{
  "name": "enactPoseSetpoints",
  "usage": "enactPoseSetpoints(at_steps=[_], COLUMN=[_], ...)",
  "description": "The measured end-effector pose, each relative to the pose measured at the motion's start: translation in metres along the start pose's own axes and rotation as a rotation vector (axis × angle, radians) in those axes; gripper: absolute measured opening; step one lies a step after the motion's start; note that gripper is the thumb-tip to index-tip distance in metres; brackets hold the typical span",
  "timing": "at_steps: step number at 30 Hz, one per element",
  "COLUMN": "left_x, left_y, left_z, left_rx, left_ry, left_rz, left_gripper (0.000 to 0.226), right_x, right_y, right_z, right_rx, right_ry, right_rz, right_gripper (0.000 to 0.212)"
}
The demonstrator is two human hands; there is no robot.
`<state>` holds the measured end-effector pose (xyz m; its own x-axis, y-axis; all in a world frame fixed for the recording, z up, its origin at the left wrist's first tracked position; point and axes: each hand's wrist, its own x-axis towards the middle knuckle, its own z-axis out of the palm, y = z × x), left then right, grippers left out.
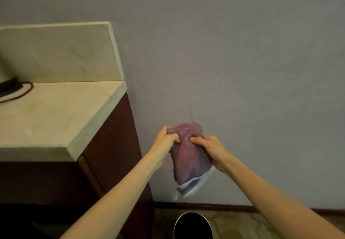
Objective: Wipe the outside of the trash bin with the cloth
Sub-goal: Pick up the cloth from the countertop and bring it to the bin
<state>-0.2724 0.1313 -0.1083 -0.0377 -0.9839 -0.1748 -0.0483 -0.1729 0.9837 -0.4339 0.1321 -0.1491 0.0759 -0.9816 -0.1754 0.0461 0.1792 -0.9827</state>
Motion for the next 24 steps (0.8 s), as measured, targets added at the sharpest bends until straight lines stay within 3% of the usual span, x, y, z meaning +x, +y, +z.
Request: enactPoseSetpoints(at_steps=[8,24], left_x=[-0.006,0.061], left_y=[-0.107,-0.411], left_z=[0.027,0.052], left_rx=[-0.034,0.132], left_ry=[0.001,0.024], left_rz=[-0.057,0.022], left_gripper=[0.025,0.027], right_x=[-0.016,0.041], right_y=[0.105,0.388], right_z=[-0.015,-0.054], right_rx=[0.028,-0.086], right_ry=[0.107,-0.096], right_rz=[-0.004,0.113], right_gripper=[0.019,0.047])
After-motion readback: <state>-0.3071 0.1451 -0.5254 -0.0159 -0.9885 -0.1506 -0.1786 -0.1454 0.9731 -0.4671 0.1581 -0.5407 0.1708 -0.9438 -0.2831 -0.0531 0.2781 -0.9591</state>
